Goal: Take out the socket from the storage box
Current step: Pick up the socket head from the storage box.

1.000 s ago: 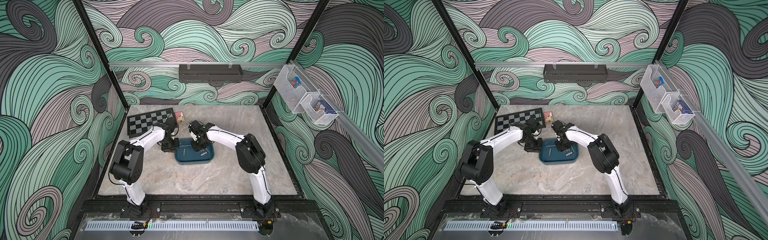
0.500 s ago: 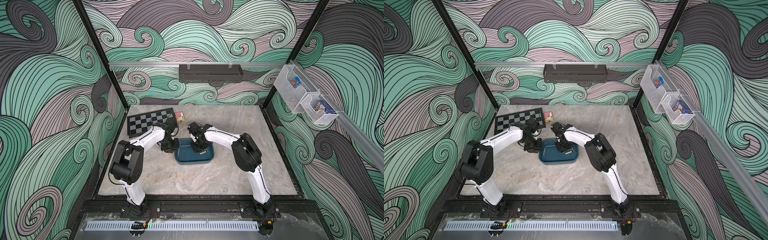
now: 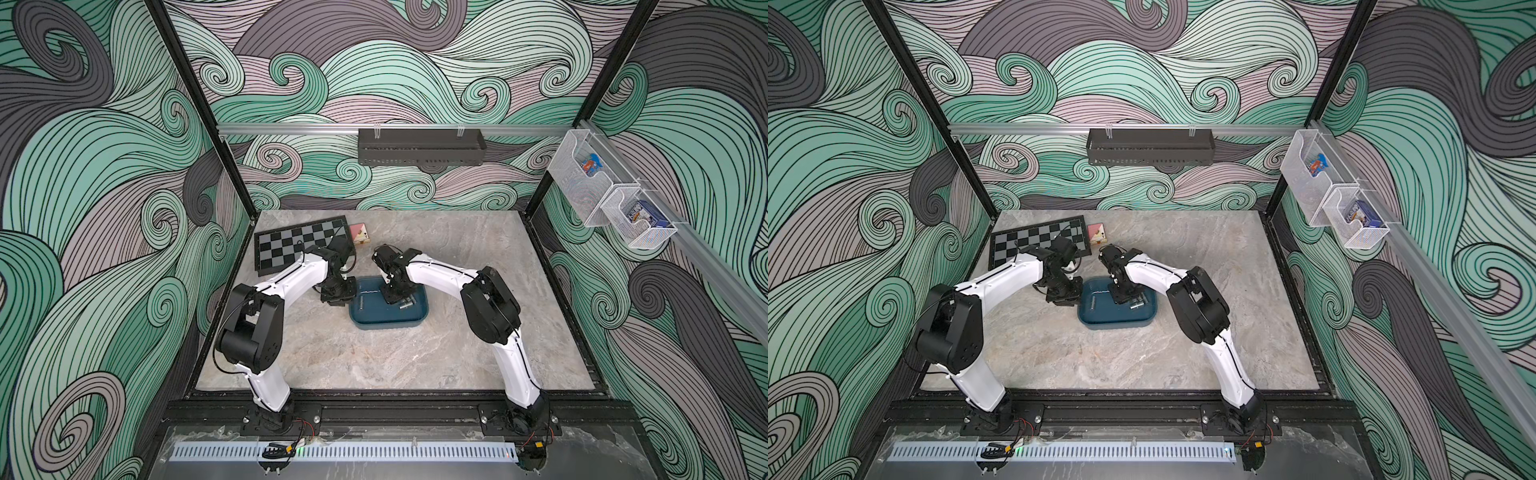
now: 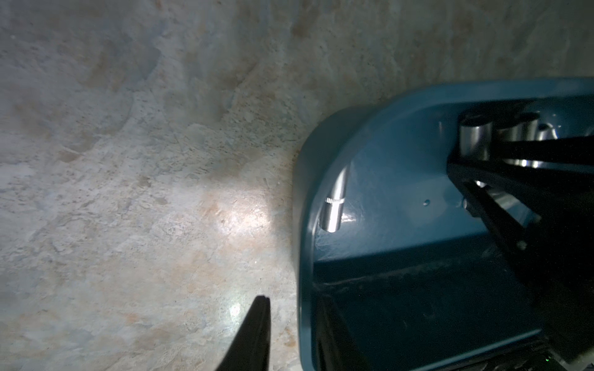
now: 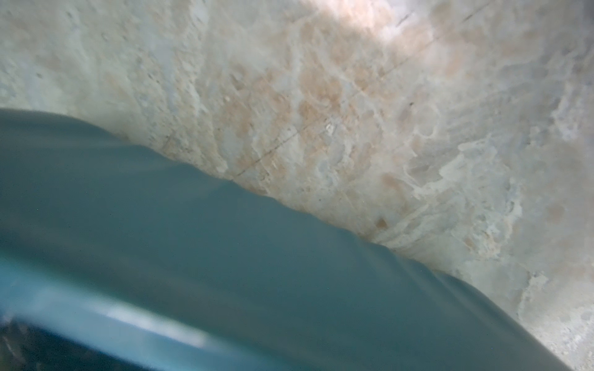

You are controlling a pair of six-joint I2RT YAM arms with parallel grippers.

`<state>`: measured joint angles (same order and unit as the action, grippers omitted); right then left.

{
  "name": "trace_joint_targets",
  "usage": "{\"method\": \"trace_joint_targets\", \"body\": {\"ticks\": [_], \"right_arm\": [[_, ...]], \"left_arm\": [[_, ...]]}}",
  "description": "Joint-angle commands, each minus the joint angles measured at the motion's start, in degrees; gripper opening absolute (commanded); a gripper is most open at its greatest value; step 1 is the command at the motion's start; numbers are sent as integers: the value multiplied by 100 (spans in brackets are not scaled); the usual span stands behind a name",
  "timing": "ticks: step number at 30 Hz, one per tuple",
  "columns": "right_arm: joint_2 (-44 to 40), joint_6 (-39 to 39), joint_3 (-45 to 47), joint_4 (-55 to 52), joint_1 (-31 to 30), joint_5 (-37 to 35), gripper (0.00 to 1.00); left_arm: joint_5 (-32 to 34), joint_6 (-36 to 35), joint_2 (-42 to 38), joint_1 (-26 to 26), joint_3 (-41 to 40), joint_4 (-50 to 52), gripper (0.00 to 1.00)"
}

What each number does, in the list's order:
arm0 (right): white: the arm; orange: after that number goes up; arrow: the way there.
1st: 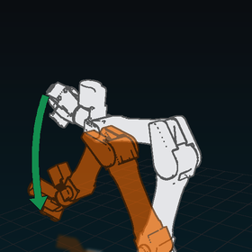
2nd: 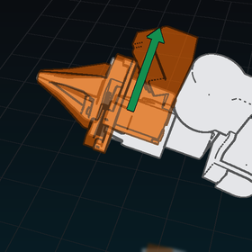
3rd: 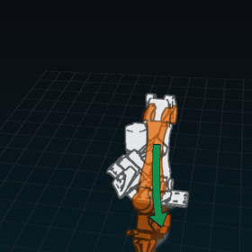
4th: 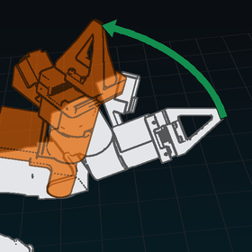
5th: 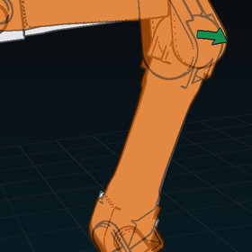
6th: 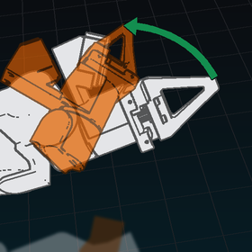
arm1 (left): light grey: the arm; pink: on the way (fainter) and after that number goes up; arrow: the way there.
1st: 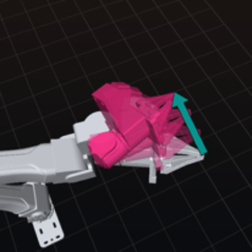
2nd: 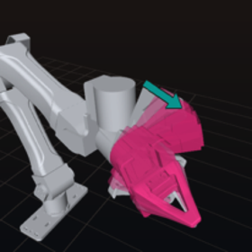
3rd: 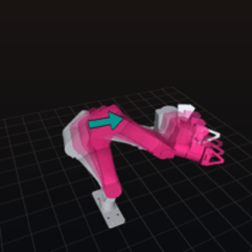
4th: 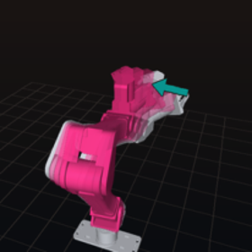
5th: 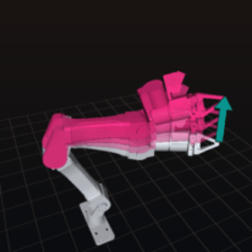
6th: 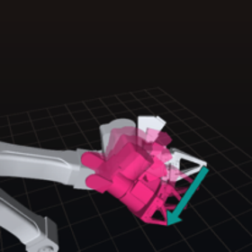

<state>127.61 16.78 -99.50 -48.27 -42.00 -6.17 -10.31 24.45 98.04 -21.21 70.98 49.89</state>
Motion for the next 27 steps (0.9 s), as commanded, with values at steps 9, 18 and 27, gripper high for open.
{"method": "trace_joint_targets", "body": {"ticks": [9, 18, 27], "right_arm": [[-576, 246, -1, -72, -91, 205, 12], [-1379, 187, 121, -213, -9, 311, 12], [-2596, 30, 824, -370, 1073, 409, 12]], "left_arm": [[622, -52, -1249, 15, -92, 157, 37], [898, -198, -1604, 60, -171, 370, 38], [974, -286, -2075, 84, -623, 386, 38]]}}
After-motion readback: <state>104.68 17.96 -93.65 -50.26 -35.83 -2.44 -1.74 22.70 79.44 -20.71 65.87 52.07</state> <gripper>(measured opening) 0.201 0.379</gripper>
